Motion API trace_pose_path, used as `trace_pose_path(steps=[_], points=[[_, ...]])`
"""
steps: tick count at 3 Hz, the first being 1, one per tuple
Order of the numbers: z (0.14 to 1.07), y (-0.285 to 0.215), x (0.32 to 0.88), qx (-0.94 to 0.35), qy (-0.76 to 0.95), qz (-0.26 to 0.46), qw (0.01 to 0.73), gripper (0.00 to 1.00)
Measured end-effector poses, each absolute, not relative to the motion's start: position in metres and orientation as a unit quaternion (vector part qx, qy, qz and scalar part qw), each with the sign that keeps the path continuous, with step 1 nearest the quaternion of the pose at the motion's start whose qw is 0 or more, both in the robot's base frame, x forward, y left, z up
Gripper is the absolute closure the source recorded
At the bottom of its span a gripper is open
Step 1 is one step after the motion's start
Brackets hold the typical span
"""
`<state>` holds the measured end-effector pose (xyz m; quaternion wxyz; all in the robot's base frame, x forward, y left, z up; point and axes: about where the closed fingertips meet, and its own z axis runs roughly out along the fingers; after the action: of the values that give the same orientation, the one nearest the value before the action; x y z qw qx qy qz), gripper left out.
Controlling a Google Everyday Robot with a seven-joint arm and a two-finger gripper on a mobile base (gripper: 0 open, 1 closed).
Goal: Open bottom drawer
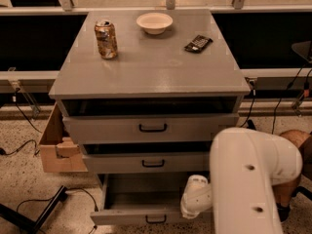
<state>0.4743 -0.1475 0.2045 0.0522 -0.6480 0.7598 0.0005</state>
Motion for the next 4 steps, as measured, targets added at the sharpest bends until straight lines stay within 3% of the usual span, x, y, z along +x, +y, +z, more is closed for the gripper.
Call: trace_pose_path(steps=[1,4], points=[[0.199,-0.141,0.442,-0.608,0.791,0.002,0.063,1.0],[0.196,-0.138,0.423,-0.586,0.807,-0.011,0.068,1.0]])
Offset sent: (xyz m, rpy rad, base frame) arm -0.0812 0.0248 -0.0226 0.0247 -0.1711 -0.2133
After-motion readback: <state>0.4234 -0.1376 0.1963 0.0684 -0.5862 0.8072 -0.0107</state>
